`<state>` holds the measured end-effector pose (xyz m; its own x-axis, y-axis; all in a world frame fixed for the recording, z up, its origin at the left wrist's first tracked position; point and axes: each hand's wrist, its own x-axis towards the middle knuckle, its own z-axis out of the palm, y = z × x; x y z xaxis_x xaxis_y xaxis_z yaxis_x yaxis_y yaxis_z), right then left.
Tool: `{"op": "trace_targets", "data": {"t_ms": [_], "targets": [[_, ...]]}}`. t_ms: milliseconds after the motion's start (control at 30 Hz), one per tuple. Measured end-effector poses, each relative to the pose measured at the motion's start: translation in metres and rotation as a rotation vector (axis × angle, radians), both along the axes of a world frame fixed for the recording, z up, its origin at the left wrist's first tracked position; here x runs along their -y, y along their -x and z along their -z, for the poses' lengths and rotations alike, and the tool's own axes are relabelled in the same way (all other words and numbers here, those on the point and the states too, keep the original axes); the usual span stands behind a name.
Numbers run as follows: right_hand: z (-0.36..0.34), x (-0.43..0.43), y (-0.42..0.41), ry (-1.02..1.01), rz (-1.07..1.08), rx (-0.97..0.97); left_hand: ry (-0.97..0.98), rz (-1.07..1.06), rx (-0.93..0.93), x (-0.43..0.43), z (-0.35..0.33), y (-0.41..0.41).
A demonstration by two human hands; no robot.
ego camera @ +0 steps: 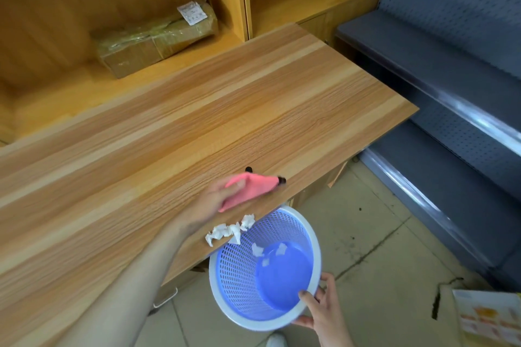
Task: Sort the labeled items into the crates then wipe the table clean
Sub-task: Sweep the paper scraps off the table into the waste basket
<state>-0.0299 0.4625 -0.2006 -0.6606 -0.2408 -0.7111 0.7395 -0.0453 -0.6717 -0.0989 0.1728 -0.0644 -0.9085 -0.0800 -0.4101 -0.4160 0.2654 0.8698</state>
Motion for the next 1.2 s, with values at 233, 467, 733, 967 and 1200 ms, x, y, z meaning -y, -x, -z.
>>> {"op": "trace_targets", "data": {"t_ms": [233, 467, 733, 967, 1200], "targets": [[-0.007, 0.003, 0.000, -0.002, -0.030, -0.012, 0.114, -0.656, -0.272, 0.070, 0.007, -0.031], [-0.006, 0.008, 0.002, -0.005, -0.009, 0.022, 0.345, -0.582, -0.207, 0.053, 0.033, -0.075], [-0.005, 0.015, -0.001, -0.042, -0.007, 0.029, 0.170, -0.424, -0.196, -0.034, 0.024, -0.075], [-0.005, 0.018, 0.001, -0.045, -0.026, 0.030, 0.079, -0.221, -0.280, -0.061, 0.029, -0.074], [-0.002, 0.014, 0.003, -0.050, -0.024, 0.043, 0.008, -0.284, -0.256, -0.048, 0.038, -0.068]]}}
